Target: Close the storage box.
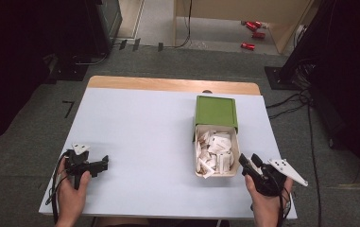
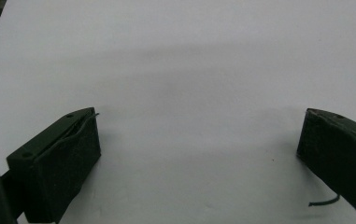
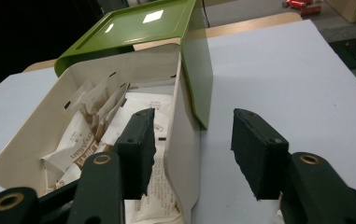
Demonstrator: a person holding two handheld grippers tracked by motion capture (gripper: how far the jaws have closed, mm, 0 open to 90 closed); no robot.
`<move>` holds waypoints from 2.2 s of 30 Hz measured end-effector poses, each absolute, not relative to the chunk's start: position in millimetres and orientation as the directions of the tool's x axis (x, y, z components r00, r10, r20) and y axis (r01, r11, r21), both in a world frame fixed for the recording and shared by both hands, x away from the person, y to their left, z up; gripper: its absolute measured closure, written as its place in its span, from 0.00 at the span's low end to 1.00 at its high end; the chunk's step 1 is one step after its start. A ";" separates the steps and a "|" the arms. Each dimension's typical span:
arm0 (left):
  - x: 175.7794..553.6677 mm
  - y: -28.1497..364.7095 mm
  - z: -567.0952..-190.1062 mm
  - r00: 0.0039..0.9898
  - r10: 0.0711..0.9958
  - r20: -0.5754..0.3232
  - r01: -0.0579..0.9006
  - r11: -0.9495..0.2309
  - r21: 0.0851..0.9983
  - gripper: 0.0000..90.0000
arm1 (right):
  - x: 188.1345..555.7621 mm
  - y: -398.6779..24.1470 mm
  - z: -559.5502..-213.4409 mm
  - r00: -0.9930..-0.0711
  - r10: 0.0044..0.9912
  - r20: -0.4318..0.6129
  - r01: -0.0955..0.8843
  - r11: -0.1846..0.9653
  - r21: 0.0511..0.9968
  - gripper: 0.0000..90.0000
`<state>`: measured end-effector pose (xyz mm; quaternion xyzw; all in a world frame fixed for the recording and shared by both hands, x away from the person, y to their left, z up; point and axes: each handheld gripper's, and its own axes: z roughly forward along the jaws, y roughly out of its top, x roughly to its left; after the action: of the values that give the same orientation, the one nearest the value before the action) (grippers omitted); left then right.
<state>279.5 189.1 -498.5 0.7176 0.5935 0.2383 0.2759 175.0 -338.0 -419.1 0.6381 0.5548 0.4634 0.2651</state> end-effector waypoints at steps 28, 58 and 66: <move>279.6 189.2 -498.5 0.182 0.983 0.014 0.720 -0.143 0.678 0.00 | 194.4 -311.1 -471.2 0.018 0.978 0.209 0.593 -0.179 0.785 0.71; 279.3 189.1 -498.6 0.181 0.983 0.015 0.719 -0.143 0.680 0.00 | 192.7 -285.9 -484.5 0.144 0.968 0.207 0.476 -0.251 0.843 0.96; 279.4 189.1 -498.5 0.182 0.983 0.015 0.719 -0.143 0.680 0.00 | 198.0 -286.0 -483.0 0.148 0.968 0.203 0.467 -0.249 0.849 0.96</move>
<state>279.4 189.1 -498.5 0.7173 0.5934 0.2390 0.2762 198.0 -286.0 -483.0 0.6865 0.5225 0.3914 0.3203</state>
